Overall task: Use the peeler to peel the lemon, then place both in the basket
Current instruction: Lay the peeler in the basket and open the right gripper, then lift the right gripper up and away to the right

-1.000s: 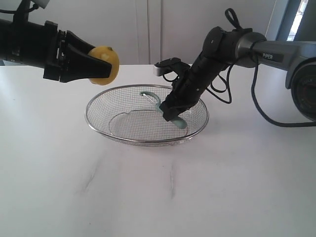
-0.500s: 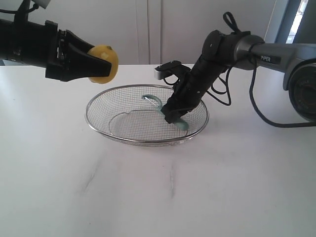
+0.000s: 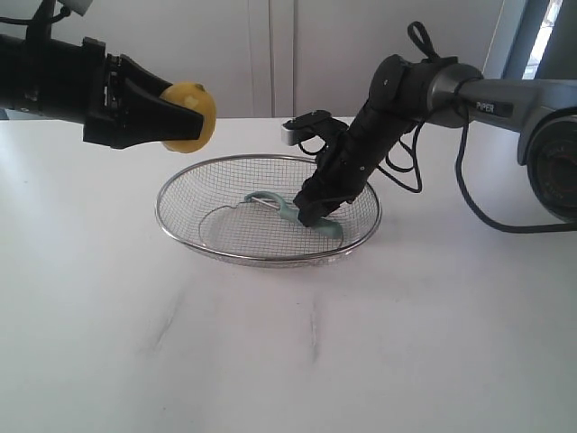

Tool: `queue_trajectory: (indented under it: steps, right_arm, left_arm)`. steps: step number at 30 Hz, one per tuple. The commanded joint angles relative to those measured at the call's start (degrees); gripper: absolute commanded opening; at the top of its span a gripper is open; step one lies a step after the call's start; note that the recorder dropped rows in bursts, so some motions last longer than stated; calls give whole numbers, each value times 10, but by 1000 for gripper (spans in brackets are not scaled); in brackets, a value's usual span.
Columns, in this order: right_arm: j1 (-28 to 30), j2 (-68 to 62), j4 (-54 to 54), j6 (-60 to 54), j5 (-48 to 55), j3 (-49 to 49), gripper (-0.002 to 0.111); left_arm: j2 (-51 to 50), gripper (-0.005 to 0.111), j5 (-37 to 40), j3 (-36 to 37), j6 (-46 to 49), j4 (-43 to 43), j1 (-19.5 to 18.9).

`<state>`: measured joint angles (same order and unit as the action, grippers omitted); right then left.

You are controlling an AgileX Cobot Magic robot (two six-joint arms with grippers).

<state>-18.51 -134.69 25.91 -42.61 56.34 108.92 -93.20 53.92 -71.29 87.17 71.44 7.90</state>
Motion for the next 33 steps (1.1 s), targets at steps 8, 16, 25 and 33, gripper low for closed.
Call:
queue_trajectory:
  steps: [8, 16, 25, 33]
  right_arm:
    - [3, 40, 4, -4, 8, 3, 41]
    - [3, 76, 6, -2, 72, 3, 41]
    - [3, 100, 23, 45, 136, 3, 39]
    - [3, 102, 53, 108, 136, 3, 0]
  left_arm:
    - [4, 0, 5, -1, -1, 14, 2]
    - [4, 0, 5, -1, -1, -6, 2]
    - [4, 0, 6, -1, -4, -21, 2]
    - [4, 0, 8, -1, -3, -21, 2]
